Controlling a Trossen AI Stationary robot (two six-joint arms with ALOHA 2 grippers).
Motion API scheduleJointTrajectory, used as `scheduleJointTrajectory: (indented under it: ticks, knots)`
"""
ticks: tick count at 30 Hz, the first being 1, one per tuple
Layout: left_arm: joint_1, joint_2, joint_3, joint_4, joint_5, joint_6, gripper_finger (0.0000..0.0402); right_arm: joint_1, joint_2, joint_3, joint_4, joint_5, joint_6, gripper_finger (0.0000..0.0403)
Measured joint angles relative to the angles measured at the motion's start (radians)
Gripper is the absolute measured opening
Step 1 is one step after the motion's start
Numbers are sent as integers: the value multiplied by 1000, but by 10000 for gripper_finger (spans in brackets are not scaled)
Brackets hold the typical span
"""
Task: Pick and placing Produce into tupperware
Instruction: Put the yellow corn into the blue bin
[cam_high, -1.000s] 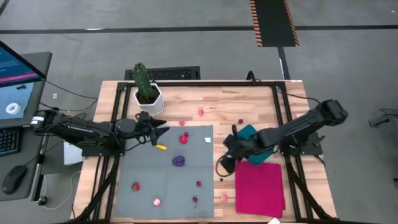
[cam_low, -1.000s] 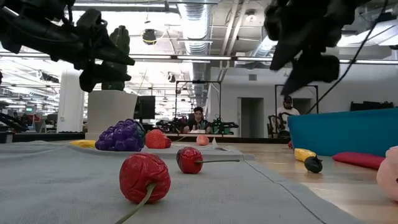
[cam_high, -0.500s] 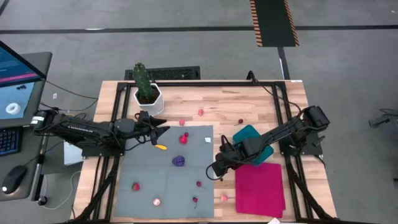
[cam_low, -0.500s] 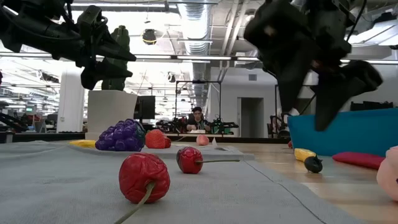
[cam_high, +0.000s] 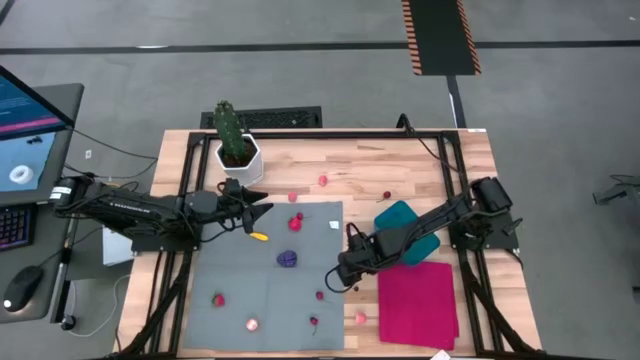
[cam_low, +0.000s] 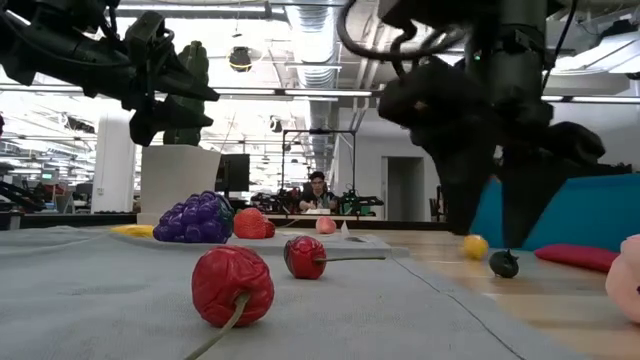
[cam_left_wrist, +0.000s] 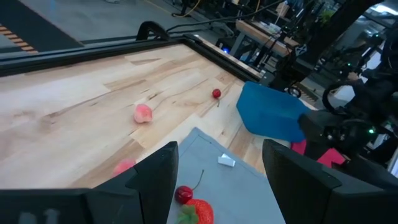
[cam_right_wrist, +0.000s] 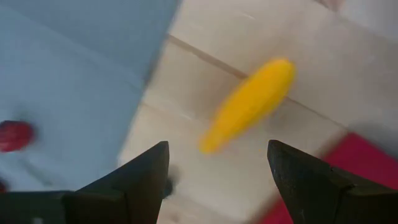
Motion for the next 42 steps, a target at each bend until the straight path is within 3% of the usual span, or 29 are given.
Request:
scheduleJointTrajectory:
  ticks: [12, 42]
  knots:
    - [0, 0, 0, -30, 0, -25, 224, -35, -6, -1, 33, 61, -43, 285]
    - [0, 0, 0, -57, 0, -42, 224, -63, 38, 2, 65, 46, -75, 279]
